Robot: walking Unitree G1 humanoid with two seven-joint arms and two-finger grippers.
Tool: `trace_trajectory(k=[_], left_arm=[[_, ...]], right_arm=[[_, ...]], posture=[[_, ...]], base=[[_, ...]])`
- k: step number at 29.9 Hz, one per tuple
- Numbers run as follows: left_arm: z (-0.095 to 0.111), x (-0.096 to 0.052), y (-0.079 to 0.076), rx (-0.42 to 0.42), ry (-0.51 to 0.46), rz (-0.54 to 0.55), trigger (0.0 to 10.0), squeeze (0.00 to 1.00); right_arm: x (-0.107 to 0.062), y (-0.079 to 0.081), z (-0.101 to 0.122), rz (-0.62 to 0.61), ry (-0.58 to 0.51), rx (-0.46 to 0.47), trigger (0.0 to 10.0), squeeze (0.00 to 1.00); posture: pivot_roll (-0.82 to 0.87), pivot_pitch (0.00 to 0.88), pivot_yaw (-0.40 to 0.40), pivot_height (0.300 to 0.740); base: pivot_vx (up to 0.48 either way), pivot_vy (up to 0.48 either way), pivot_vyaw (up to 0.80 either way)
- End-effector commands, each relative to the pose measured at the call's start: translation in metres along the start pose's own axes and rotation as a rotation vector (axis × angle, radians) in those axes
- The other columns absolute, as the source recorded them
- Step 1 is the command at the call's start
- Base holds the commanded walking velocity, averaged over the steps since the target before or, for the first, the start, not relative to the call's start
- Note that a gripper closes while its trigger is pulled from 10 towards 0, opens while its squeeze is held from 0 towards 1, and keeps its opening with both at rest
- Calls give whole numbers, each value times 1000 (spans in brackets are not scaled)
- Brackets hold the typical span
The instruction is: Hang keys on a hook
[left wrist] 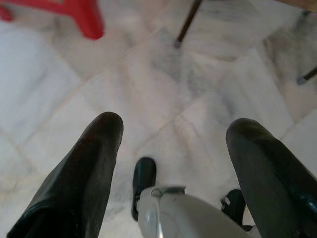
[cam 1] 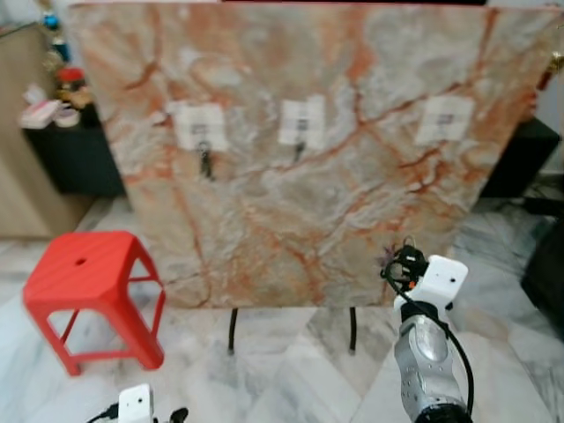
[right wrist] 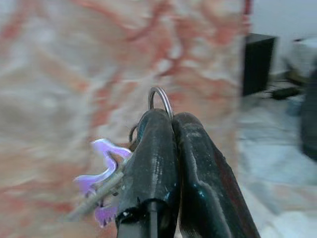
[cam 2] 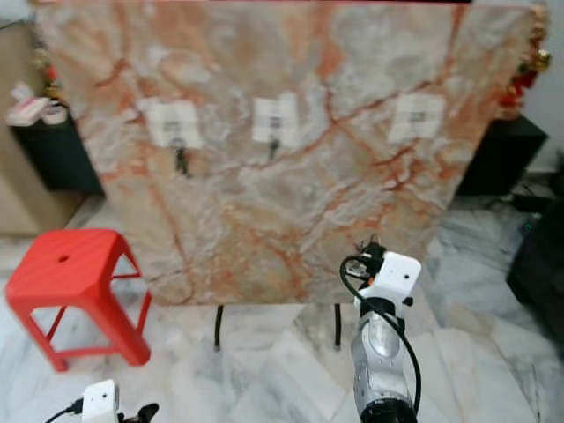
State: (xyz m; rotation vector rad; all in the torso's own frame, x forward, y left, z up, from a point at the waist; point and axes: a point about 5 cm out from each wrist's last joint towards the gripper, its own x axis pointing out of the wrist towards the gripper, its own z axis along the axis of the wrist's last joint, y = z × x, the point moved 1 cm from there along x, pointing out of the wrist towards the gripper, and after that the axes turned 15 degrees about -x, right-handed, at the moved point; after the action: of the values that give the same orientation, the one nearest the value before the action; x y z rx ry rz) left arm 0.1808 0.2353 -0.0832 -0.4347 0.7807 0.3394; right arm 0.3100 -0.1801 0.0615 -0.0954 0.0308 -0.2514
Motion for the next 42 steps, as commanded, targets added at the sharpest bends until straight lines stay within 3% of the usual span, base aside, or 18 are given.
trace_trajectory(k=[1, 24, 31, 35, 42], left_arm=[[-3, 0, 1, 0, 19, 6, 10000, 0], [-5, -2, 8, -3, 37, 2, 10000, 0], [-6, -3, 9, -3, 40, 7, 10000, 0], [-8, -4, 11, -6, 49, 12, 10000, 0], [-8, -3, 10, -4, 52, 10, 10000, 0]], right_arm=[[2, -3, 4, -17, -17, -3, 10000, 0], [4, 0, 8, -36, -38, 11, 10000, 0], [6, -2, 11, -69, -50, -4, 10000, 0], [11, -18, 30, -197, -148, -182, 10000, 0], [23, -35, 52, -351, -221, -373, 10000, 0]], posture=[[3, 0, -54, 740], [16, 0, -47, 740], [18, 0, -45, 740], [18, 0, -39, 740], [22, 0, -33, 740]], base=[[300, 0, 0], [291, 0, 0], [0, 0, 0], [0, 0, 0], [0, 0, 0]])
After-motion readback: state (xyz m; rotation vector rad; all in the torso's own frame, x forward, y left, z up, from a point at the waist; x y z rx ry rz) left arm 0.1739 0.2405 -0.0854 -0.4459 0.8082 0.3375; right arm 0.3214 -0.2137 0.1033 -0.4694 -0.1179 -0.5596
